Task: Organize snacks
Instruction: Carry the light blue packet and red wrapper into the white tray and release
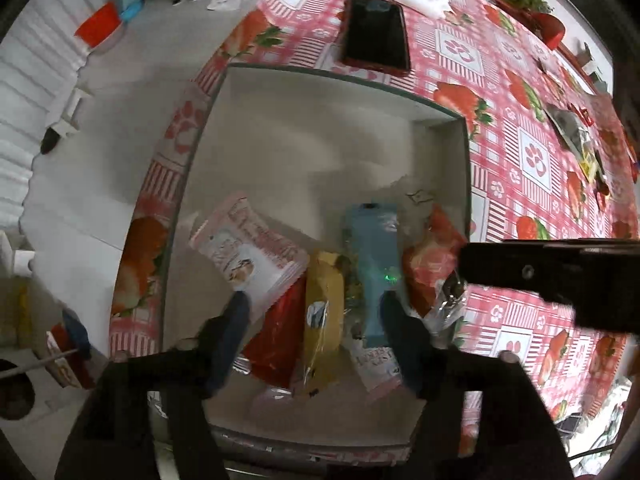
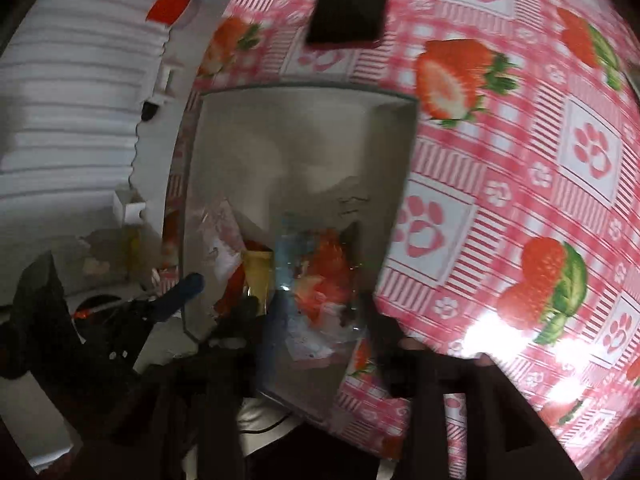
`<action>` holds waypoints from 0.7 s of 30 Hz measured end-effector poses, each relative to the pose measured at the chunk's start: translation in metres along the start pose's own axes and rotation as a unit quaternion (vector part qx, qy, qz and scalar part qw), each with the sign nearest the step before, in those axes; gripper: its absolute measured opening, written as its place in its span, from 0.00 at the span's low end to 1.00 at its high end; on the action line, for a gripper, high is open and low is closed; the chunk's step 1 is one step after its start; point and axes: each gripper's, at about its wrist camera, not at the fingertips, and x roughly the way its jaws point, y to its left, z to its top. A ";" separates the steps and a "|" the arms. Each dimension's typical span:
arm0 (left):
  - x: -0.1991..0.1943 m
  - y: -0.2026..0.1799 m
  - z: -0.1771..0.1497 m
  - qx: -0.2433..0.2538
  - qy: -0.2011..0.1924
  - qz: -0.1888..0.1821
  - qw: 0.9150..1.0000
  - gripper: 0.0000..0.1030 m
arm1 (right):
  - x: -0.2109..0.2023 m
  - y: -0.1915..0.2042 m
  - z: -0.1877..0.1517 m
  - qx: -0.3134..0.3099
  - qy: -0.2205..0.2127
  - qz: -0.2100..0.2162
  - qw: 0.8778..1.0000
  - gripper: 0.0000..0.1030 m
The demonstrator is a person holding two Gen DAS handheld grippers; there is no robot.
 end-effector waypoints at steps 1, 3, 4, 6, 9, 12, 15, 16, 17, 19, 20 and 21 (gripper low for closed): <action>0.000 0.001 -0.002 -0.002 -0.001 0.000 1.000 0.77 | 0.001 0.002 0.000 -0.003 -0.002 -0.004 1.000 0.78; 0.002 0.003 -0.004 -0.005 0.000 -0.002 1.000 0.80 | 0.008 0.007 -0.005 -0.013 -0.004 -0.016 1.000 0.78; 0.003 0.005 -0.005 -0.007 0.002 -0.003 1.000 0.82 | 0.014 0.010 -0.003 -0.014 -0.002 -0.019 1.000 0.78; 0.006 0.005 -0.004 -0.009 0.010 -0.004 1.000 0.84 | 0.022 0.012 -0.001 -0.015 0.000 -0.035 0.999 0.78; 0.009 0.006 -0.003 -0.011 0.012 0.008 1.000 0.85 | 0.033 0.013 0.004 -0.016 -0.001 -0.060 0.998 0.78; 0.010 0.006 -0.004 -0.009 0.015 0.001 1.000 0.85 | 0.036 0.011 0.005 -0.018 -0.007 -0.080 0.997 1.00; 0.010 0.004 -0.004 -0.001 0.008 0.023 1.000 0.86 | 0.030 0.010 0.000 -0.022 -0.011 -0.093 0.995 1.00; 0.009 0.003 -0.005 0.000 0.006 0.029 1.000 0.86 | 0.029 0.010 -0.001 -0.024 -0.013 -0.098 0.995 1.00; 0.009 0.003 -0.005 0.000 0.005 0.032 0.999 0.86 | 0.029 0.011 -0.001 -0.027 -0.014 -0.103 0.994 1.00; 0.010 0.003 -0.006 -0.002 0.004 0.033 0.999 0.86 | 0.028 0.012 -0.003 -0.036 -0.015 -0.112 0.993 1.00; 0.010 0.003 -0.006 -0.004 0.006 0.030 1.000 0.86 | 0.025 0.012 -0.004 -0.039 -0.015 -0.114 0.993 1.00; 0.010 0.003 -0.006 -0.006 0.008 0.025 1.000 0.86 | 0.025 0.012 -0.005 -0.041 -0.016 -0.117 0.992 1.00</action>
